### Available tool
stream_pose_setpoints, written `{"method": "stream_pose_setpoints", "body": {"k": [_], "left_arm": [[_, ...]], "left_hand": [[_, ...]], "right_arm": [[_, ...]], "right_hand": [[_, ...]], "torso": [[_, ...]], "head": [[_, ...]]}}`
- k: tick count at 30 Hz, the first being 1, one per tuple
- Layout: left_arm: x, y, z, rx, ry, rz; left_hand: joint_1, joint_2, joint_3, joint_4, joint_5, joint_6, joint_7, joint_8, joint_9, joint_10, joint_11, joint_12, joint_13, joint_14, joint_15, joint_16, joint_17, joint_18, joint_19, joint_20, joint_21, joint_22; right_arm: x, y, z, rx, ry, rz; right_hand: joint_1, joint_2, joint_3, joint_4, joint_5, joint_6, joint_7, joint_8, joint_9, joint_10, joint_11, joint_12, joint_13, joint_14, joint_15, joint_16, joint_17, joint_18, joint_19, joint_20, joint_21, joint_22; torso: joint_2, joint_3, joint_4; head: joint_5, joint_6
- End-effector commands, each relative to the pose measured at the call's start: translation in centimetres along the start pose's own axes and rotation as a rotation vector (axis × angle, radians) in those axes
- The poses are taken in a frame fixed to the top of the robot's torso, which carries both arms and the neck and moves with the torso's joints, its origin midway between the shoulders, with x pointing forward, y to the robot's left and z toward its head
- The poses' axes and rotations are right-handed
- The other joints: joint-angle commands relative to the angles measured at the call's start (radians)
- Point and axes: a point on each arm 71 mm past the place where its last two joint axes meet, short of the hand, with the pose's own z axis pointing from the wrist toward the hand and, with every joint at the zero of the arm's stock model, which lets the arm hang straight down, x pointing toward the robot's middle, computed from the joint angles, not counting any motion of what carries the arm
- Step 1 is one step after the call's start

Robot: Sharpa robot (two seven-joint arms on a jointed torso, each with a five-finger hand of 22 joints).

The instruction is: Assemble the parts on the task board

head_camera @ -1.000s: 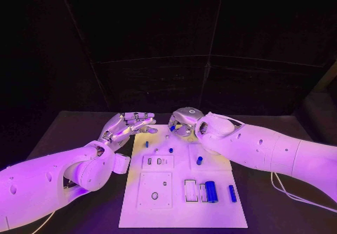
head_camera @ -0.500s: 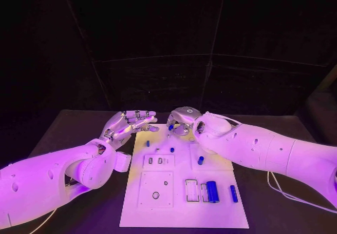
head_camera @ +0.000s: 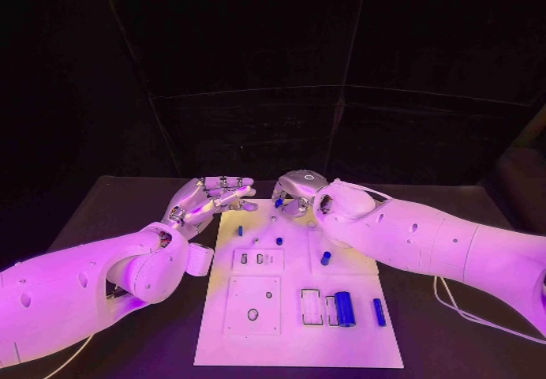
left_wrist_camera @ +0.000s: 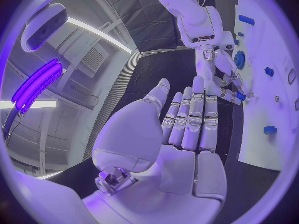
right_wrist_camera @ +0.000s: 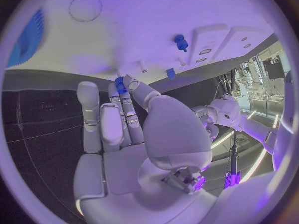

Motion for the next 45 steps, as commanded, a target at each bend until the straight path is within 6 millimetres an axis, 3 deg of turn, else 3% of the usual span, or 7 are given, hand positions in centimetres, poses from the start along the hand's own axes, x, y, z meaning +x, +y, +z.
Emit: {"method": "stream_pose_setpoints", "body": {"k": [1, 24, 36, 45], "left_arm": [[0.17, -0.13, 0.06, 0.009, 0.014, 0.001], [0.34, -0.09, 0.12, 0.005, 0.021, -0.003], [0.35, -0.06, 0.12, 0.001, 0.021, -0.003], [0.3, -0.05, 0.12, -0.001, 0.02, -0.002]], "left_hand": [[0.006, 0.005, -0.002, -0.005, 0.002, 0.002, 0.011, -0.003, -0.001, -0.006, 0.004, -0.006, -0.001, 0.006, 0.001, -0.006, 0.001, 0.014, 0.007, -0.003, -0.005, -0.001], [0.006, 0.005, -0.002, -0.005, 0.002, 0.002, 0.011, -0.003, -0.001, -0.006, 0.004, -0.006, -0.001, 0.006, 0.001, -0.006, 0.001, 0.014, 0.007, -0.003, -0.005, -0.001], [0.006, 0.005, -0.002, -0.005, 0.002, 0.002, 0.011, -0.003, -0.001, -0.006, 0.004, -0.006, -0.001, 0.006, 0.001, -0.006, 0.001, 0.014, 0.007, -0.003, -0.005, -0.001], [0.006, 0.005, -0.002, -0.005, 0.002, 0.002, 0.011, -0.003, -0.001, -0.006, 0.004, -0.006, -0.001, 0.006, 0.001, -0.006, 0.001, 0.014, 0.007, -0.003, -0.005, -0.001]], "right_arm": [[-0.34, -0.04, 0.12, 0.008, -0.027, -0.015], [0.03, -0.12, 0.41, 0.026, 0.016, -0.021], [0.1, 0.13, 0.34, 0.018, 0.029, -0.005], [0.07, -0.05, 0.28, 0.024, 0.027, -0.004]], "right_hand": [[0.008, 0.002, 0.004, 0.001, 0.005, 0.0, 0.006, -0.005, 0.0, 0.01, -0.01, -0.002, 0.0, 0.028, 0.0, 0.006, 0.001, -0.017, 0.0, 0.007, 0.004, 0.0], [0.002, -0.015, 0.016, 0.007, -0.002, -0.013, 0.008, -0.013, -0.002, -0.01, -0.005, -0.014, -0.003, 0.021, 0.004, -0.003, -0.02, -0.013, -0.019, 0.011, -0.005, -0.021], [-0.004, -0.027, 0.026, 0.014, -0.004, -0.027, 0.012, -0.02, -0.003, -0.028, 0.0, -0.024, -0.004, 0.017, 0.009, -0.009, -0.032, -0.01, -0.031, 0.016, -0.01, -0.032], [-0.005, -0.028, 0.027, 0.015, -0.004, -0.03, 0.012, -0.021, -0.004, -0.031, 0.001, -0.026, -0.004, 0.017, 0.009, -0.01, -0.034, -0.01, -0.032, 0.016, -0.01, -0.033]], "torso": [[0.0, -0.0002, 0.001], [0.001, -0.001, -0.0004], [0.001, -0.0005, 0.001], [0.001, -0.0006, -0.0013]], "head": [[-0.002, 0.0], [-0.003, 0.002], [-0.003, -0.005], [-0.002, -0.006]]}}
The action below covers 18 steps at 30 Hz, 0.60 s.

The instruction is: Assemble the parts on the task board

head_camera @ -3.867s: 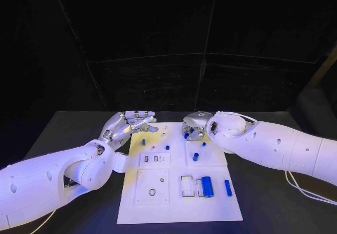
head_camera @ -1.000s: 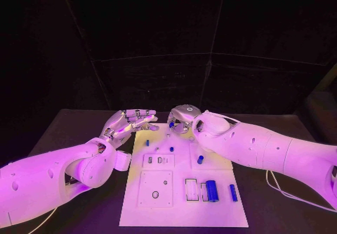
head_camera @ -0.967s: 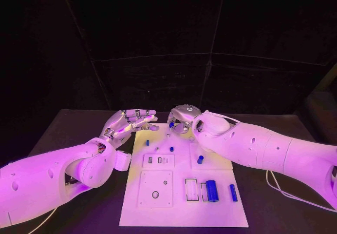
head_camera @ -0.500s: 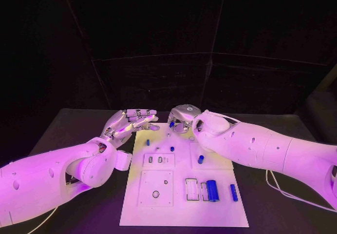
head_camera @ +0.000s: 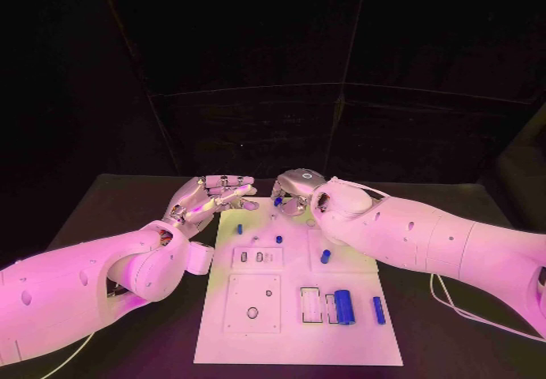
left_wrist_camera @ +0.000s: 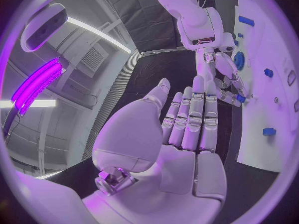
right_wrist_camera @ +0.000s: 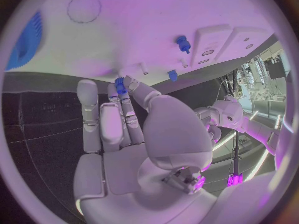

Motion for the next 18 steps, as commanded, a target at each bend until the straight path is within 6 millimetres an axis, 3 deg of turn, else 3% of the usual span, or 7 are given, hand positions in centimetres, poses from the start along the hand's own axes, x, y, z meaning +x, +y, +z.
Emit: {"method": "stream_pose_setpoints", "body": {"k": [1, 5, 12, 18], "left_arm": [[0.15, -0.11, 0.05, 0.007, 0.016, 0.0], [0.15, -0.1, 0.07, 0.006, 0.016, 0.0], [0.12, -0.09, 0.06, 0.005, 0.015, 0.0], [0.07, -0.08, 0.16, 0.005, 0.011, 0.004]], "left_hand": [[0.006, 0.005, -0.002, -0.005, 0.002, 0.002, 0.011, -0.004, -0.001, -0.006, 0.004, -0.006, -0.001, 0.006, 0.001, -0.006, 0.001, 0.014, 0.007, -0.003, -0.005, -0.001], [0.006, 0.006, 0.0, -0.007, 0.002, 0.002, 0.011, -0.005, -0.001, -0.006, 0.004, -0.008, -0.002, 0.006, 0.001, -0.007, 0.003, 0.014, 0.008, -0.003, -0.005, -0.002], [0.006, 0.006, 0.0, -0.007, 0.002, 0.002, 0.011, -0.005, -0.001, -0.006, 0.004, -0.008, -0.002, 0.006, 0.001, -0.007, 0.003, 0.014, 0.008, -0.003, -0.005, -0.002], [0.004, 0.006, 0.0, -0.008, 0.002, 0.001, 0.012, -0.006, -0.001, -0.006, 0.004, -0.009, -0.002, 0.006, 0.001, -0.008, 0.003, 0.014, 0.008, -0.003, -0.006, -0.002]], "right_arm": [[-0.1, -0.2, -0.01, 0.006, 0.005, 0.002], [-0.1, -0.2, 0.0, 0.007, 0.004, 0.002], [-0.11, -0.22, 0.02, 0.007, 0.003, 0.011], [-0.06, -0.18, 0.07, 0.007, 0.009, 0.014]], "right_hand": [[-0.002, -0.007, 0.008, 0.001, -0.006, -0.01, 0.0, -0.006, 0.0, -0.008, 0.001, -0.005, 0.002, 0.017, 0.009, -0.004, -0.003, -0.01, -0.007, -0.002, -0.003, -0.002], [-0.006, -0.015, 0.013, 0.005, -0.007, -0.02, 0.003, -0.008, -0.001, -0.024, 0.006, -0.014, 0.0, 0.012, 0.013, -0.013, -0.02, -0.007, -0.02, 0.001, -0.013, -0.021], [-0.026, -0.05, 0.013, 0.021, -0.006, -0.081, 0.012, -0.013, -0.005, -0.098, 0.023, -0.049, -0.001, -0.007, 0.027, -0.055, -0.091, 0.006, -0.065, 0.015, -0.056, -0.096], [-0.027, -0.057, 0.009, 0.025, -0.007, -0.09, 0.012, -0.013, -0.004, -0.105, 0.024, -0.051, -0.001, -0.008, 0.028, -0.06, -0.098, 0.008, -0.069, 0.017, -0.062, -0.105]], "torso": [[0.0, -0.0001, -0.0008], [0.0, -0.0002, 0.0002], [0.0, -0.0006, 0.0007], [0.001, -0.0005, 0.0]], "head": [[-0.001, -0.001], [-0.002, -0.001], [-0.002, -0.001], [-0.002, -0.002]]}}
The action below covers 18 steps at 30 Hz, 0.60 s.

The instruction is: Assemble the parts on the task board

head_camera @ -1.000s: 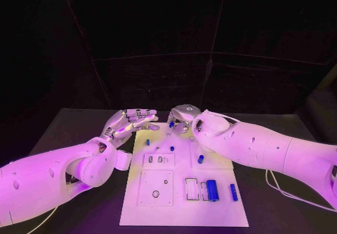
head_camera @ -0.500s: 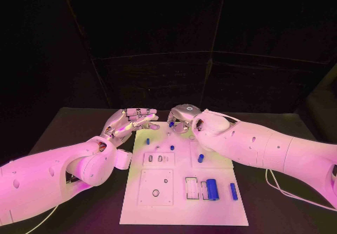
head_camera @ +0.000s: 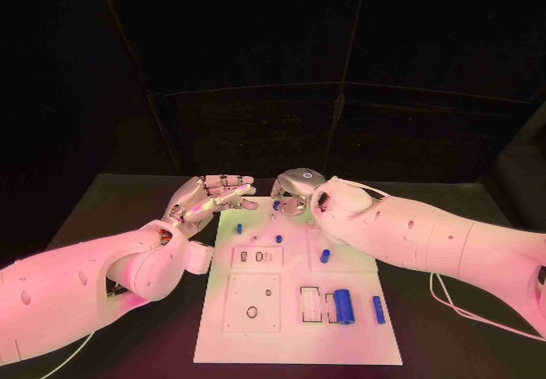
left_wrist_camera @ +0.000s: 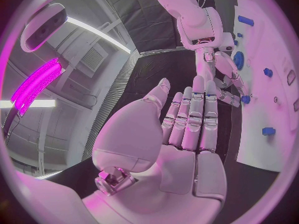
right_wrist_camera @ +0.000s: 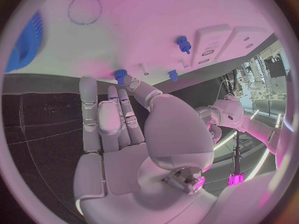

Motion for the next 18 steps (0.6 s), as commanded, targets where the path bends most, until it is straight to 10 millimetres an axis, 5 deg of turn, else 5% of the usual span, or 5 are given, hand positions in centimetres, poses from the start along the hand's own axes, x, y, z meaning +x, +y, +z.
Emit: {"method": "stream_pose_setpoints", "body": {"k": [1, 13, 18], "left_arm": [[0.1, -0.1, 0.1, 0.008, 0.012, 0.003], [0.0, -0.1, 0.2, 0.008, 0.009, 0.004], [-0.3, -0.2, 0.1, 0.008, 0.002, 0.008]], "left_hand": [[0.004, 0.006, 0.0, -0.008, 0.002, 0.001, 0.012, -0.006, -0.001, -0.006, 0.004, -0.002, -0.001, 0.005, 0.001, -0.004, 0.002, 0.014, 0.005, 0.0, -0.006, -0.001], [0.004, 0.006, 0.0, -0.008, 0.002, 0.001, 0.012, -0.006, -0.002, -0.006, 0.004, -0.002, -0.001, 0.005, 0.001, -0.004, 0.002, 0.014, 0.005, 0.0, -0.006, -0.002], [0.004, 0.006, 0.0, -0.008, 0.002, 0.001, 0.012, -0.006, -0.002, -0.006, 0.004, -0.003, -0.001, 0.005, 0.001, -0.005, 0.002, 0.014, 0.005, 0.0, -0.006, -0.002]], "right_arm": [[-0.1, 0.0, 0.1, -0.001, 0.007, 0.006], [-0.4, -0.3, -0.2, 0.002, -0.032, 0.013], [-2.3, -1.5, -1.1, 0.015, -0.131, 0.068]], "right_hand": [[-0.001, -0.013, -0.001, 0.006, -0.002, -0.01, -0.001, -0.004, 0.0, -0.01, -0.001, -0.005, 0.0, 0.001, 0.005, -0.004, -0.002, 0.008, -0.005, -0.001, -0.004, -0.002], [0.001, -0.012, -0.002, 0.016, 0.001, -0.007, -0.001, 0.0, 0.002, -0.001, -0.003, 0.003, 0.001, 0.004, 0.003, -0.003, 0.0, 0.008, -0.002, -0.001, -0.005, -0.003], [-0.001, -0.02, -0.009, 0.025, 0.009, -0.013, 0.003, -0.002, 0.002, -0.018, 0.0, -0.001, 0.001, 0.0, 0.005, -0.014, -0.021, 0.01, -0.01, 0.0, -0.016, -0.021]], "torso": [[0.0, 0.0001, -0.0009], [0.0, 0.0006, -0.0012], [-0.002, 0.0016, -0.0059]], "head": [[0.001, -0.001], [0.0, 0.001], [-0.002, 0.011]]}}
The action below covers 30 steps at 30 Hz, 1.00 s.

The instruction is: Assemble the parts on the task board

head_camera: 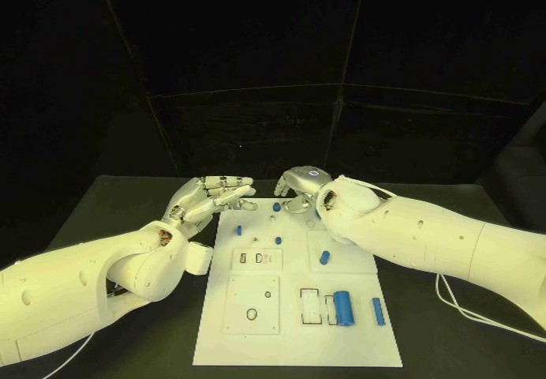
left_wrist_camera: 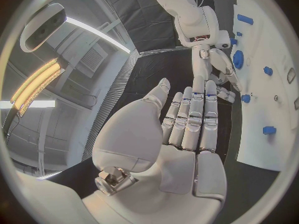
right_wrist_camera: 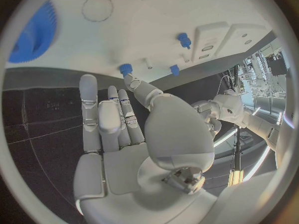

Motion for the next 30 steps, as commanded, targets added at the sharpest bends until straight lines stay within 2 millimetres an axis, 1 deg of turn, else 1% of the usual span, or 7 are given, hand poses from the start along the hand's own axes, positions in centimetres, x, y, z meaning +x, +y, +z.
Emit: {"method": "stream_pose_setpoints", "body": {"k": [1, 6, 12, 14, 15, 17, 30], "left_arm": [[-0.2, -0.2, 0.0, 0.009, 0.004, 0.005], [-0.8, -0.3, 0.0, 0.011, -0.005, 0.009], [-1.1, -0.3, 0.0, 0.01, -0.014, 0.013], [-1.1, -0.2, 0.1, 0.009, -0.016, 0.012], [-1.1, -0.2, 0.1, 0.009, -0.016, 0.01], [-1.1, -0.2, 0.2, 0.007, -0.016, 0.006], [-1.3, 0.1, 0.6, 0.002, -0.02, 0.003]], "left_hand": [[0.004, 0.006, 0.001, -0.008, 0.002, 0.001, 0.012, -0.006, -0.002, -0.007, 0.004, -0.003, -0.001, 0.005, 0.002, -0.005, 0.001, 0.014, 0.005, 0.0, -0.006, -0.002], [0.003, 0.006, 0.001, -0.009, 0.002, 0.001, 0.011, -0.006, -0.001, -0.006, 0.004, -0.003, -0.001, 0.004, 0.002, -0.005, 0.001, 0.014, 0.005, 0.0, -0.006, -0.002], [0.002, 0.006, 0.001, -0.009, 0.002, 0.002, 0.01, -0.006, -0.001, -0.005, 0.003, -0.003, -0.001, 0.004, 0.002, -0.006, 0.002, 0.014, 0.005, 0.0, -0.007, -0.003], [0.002, 0.006, 0.001, -0.009, 0.002, 0.003, 0.01, -0.006, -0.001, -0.004, 0.003, -0.003, -0.001, 0.004, 0.002, -0.006, 0.002, 0.014, 0.005, 0.0, -0.007, -0.003], [0.001, 0.007, 0.001, -0.009, 0.002, 0.003, 0.01, -0.006, -0.001, -0.004, 0.003, -0.003, -0.001, 0.004, 0.002, -0.006, 0.002, 0.014, 0.005, 0.0, -0.007, -0.003], [0.001, 0.007, 0.002, -0.009, 0.002, 0.004, 0.009, -0.006, -0.001, -0.003, 0.003, -0.003, -0.001, 0.004, 0.002, -0.007, 0.002, 0.014, 0.005, 0.0, -0.007, -0.003], [-0.002, 0.008, 0.002, -0.008, 0.002, 0.006, 0.009, -0.006, -0.001, -0.001, 0.002, -0.003, 0.0, 0.004, 0.001, -0.007, 0.003, 0.014, 0.005, 0.0, -0.008, -0.004]], "right_arm": [[-1.8, -0.7, -0.7, 0.001, -0.109, 0.057], [-4.8, -3.3, -3.1, 0.056, -0.126, 0.211], [-6.0, -6.4, -6.1, 0.151, -0.053, 0.311], [-6.1, -7.4, -6.8, 0.184, -0.022, 0.319], [-6.1, -7.8, -7.1, 0.198, -0.011, 0.321], [-6.1, -8.7, -7.4, 0.226, 0.009, 0.322], [-4.8, -9.2, -6.5, 0.243, 0.08, 0.256]], "right_hand": [[-0.004, -0.011, -0.004, 0.013, 0.009, -0.004, 0.003, -0.001, 0.001, -0.011, 0.002, 0.0, -0.001, -0.001, 0.006, -0.009, -0.009, 0.01, -0.011, 0.001, -0.009, -0.006], [-0.048, -0.041, -0.058, 0.06, 0.024, -0.004, 0.006, -0.001, 0.002, 0.105, -0.012, 0.069, 0.022, 0.01, -0.001, 0.012, 0.023, 0.008, 0.006, -0.001, -0.004, 0.008], [-0.06, -0.078, -0.188, 0.118, 0.029, -0.03, -0.032, 0.007, 0.004, 0.285, -0.061, 0.274, 0.149, 0.037, -0.041, 0.079, 0.134, -0.008, 0.074, -0.038, 0.04, 0.085], [-0.049, -0.08, -0.242, 0.139, 0.04, -0.038, -0.037, 0.01, 0.005, 0.281, -0.067, 0.381, 0.237, 0.053, -0.046, 0.129, 0.22, -0.016, 0.104, -0.046, 0.063, 0.124], [0.026, -0.054, -0.321, 0.165, 0.072, -0.048, -0.042, 0.022, 0.009, 0.146, -0.086, 0.573, 0.423, 0.053, -0.047, 0.159, 0.257, -0.034, 0.12, -0.039, 0.07, 0.133], [0.032, -0.026, -0.382, 0.224, 0.065, -0.055, -0.027, 0.035, 0.01, 0.085, -0.062, 0.705, 0.56, 0.049, -0.03, 0.166, 0.273, -0.016, 0.115, -0.037, 0.071, 0.14], [0.082, -0.033, -0.473, 0.293, 0.081, -0.125, -0.011, 0.047, 0.004, 0.161, -0.042, 0.977, 0.851, 0.071, -0.023, 0.231, 0.401, -0.03, 0.143, -0.026, 0.113, 0.198]], "torso": [[-0.003, 0.0015, -0.0052], [-0.006, 0.0042, -0.0161], [-0.008, 0.0096, -0.0276], [-0.008, 0.0102, -0.0306], [-0.007, 0.0095, -0.029], [-0.005, 0.0109, -0.0292], [-0.006, 0.0079, -0.0233]], "head": [[-0.001, 0.007], [-0.001, 0.018], [-0.003, 0.024], [-0.003, 0.024], [-0.005, 0.024], [-0.006, 0.025], [-0.008, 0.014]]}}
